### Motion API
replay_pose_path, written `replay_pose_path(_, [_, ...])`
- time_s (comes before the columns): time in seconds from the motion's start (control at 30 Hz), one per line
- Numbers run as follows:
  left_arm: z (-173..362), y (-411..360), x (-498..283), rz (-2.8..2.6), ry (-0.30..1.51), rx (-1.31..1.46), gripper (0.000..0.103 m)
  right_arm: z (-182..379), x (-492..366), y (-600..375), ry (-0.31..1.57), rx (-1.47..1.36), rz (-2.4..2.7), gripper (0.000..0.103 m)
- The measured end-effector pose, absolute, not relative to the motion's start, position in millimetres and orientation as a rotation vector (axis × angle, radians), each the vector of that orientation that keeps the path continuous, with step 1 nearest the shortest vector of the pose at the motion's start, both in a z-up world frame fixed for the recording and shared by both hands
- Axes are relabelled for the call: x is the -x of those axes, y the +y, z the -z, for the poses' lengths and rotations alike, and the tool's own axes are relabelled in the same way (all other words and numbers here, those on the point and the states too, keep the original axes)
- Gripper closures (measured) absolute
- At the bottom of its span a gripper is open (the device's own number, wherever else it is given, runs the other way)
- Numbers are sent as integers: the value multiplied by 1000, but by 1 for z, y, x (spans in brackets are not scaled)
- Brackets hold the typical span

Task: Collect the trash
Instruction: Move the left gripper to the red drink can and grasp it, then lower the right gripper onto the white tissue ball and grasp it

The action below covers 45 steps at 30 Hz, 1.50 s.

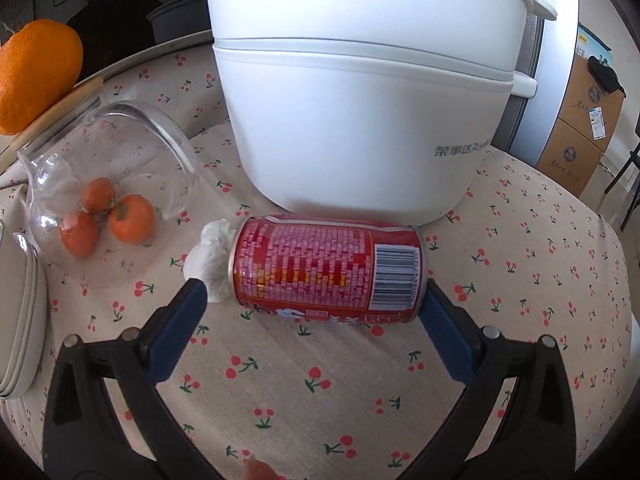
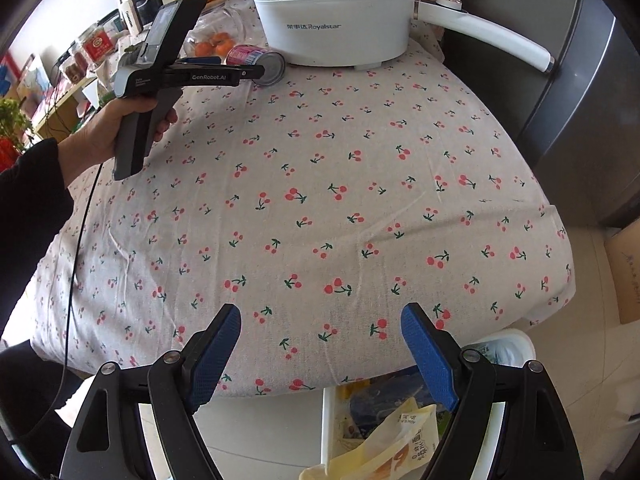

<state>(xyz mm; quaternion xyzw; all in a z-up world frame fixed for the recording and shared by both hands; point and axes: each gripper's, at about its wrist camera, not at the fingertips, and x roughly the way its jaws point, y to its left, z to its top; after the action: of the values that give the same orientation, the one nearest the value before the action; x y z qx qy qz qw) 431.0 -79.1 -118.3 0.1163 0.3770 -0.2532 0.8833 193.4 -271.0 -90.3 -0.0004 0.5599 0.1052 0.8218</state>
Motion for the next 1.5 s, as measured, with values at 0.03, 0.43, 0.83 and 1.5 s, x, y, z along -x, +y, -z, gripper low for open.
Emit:
replay_pose_path(0.03, [119,-80,-433,532,789,-238,1,90,-194,-272,1193,-3,-224,19])
replay_pose_path(0.43, [102,-69,-414,536,795,-133,14,94,-198,-275,1202,-40,-194,19])
replay_pose_path(0.83, [69,53,-317,313,901,-131,14,91,-283,-182,1094,52,-333,19])
replay_pose_path(1.5, [98,144,-281,195,962,101,14,135,-493,-43,854,223,-145,52])
